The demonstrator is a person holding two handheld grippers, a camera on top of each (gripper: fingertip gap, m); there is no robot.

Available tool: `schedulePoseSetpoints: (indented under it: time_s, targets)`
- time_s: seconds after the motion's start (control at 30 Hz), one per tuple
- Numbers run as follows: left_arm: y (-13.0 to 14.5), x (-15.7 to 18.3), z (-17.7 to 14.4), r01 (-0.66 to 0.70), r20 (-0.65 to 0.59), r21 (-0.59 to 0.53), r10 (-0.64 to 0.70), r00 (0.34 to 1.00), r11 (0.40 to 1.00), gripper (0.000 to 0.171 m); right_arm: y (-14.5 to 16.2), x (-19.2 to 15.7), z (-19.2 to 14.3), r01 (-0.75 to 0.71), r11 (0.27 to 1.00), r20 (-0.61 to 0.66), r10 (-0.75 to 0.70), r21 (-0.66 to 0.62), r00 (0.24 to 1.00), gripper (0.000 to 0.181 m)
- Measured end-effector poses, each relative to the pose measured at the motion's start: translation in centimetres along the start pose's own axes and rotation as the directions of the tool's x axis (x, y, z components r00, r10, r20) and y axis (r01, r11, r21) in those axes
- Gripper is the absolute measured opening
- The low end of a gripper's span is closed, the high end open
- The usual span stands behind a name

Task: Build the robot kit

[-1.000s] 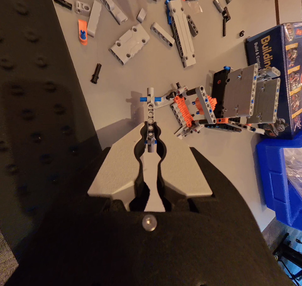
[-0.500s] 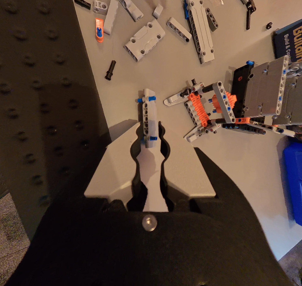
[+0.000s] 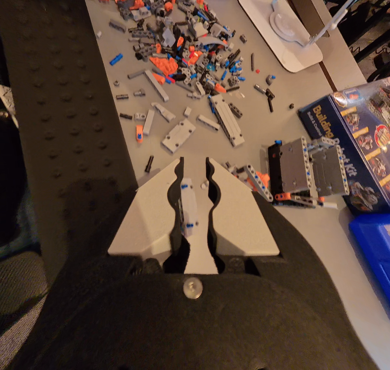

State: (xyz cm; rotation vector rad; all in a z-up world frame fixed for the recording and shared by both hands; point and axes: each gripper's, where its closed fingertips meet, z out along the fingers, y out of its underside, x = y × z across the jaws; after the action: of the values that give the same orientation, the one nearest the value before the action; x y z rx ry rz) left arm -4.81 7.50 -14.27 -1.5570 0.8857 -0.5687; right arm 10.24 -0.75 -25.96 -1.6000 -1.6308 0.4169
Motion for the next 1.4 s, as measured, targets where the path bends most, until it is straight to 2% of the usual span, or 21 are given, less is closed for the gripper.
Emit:
schedulePoseSetpoints:
  time_s: [0.1, 0.27, 0.47, 0.67, 0.8, 0.93, 1.4]
  targets:
    - [-0.1, -1.3, -0.7, 0.016, 0.054, 0.011, -0.016, 0.998, 1.000, 0.006, -1.5, 0.5, 2.2, 0.006, 1.000, -0.012, -0.006, -0.008, 1.000, 0.017]
    - [-0.1, -1.8, -0.9, -0.002, 0.081, 0.004, 0.002, 0.997, 1.000, 0.006, -4.4, 1.8, 5.6, 0.000, 1.000, -0.023, 0.000, -0.023, 1.000, 0.016]
    - [-0.6, -3.0, -1.9, 0.014, 0.123, 0.044, -0.019, 0.992, 0.999, 0.006, -6.8, 4.3, 9.8, -0.060, 0.997, 0.004, 0.061, -0.053, 0.998, 0.014]
    - [0.0, -3.3, -1.5, 0.047, 0.128, 0.044, -0.052, 0.990, 0.998, 0.007, -10.3, 6.8, 12.3, -0.160, 0.987, 0.035, 0.160, -0.006, 0.986, 0.015]
    - [0.8, -2.6, -0.5, -0.004, 0.123, -0.001, 0.004, 0.992, 1.000, 0.008, -12.1, 7.3, 14.0, -0.099, 0.993, 0.039, 0.097, 0.065, 0.995, 0.016]
    - [1.3, -1.9, 0.1, -0.081, 0.132, -0.054, 0.088, 0.987, 0.995, 0.009, -10.8, 7.2, 15.8, -0.071, 0.997, 0.018, 0.070, 0.032, 0.997, 0.015]
    - [2.0, -1.5, 0.7, -0.058, 0.103, -0.069, 0.065, 0.993, 0.996, 0.011, -9.0, 7.3, 16.6, -0.111, 0.994, 0.038, 0.110, 0.017, 0.993, 0.016]
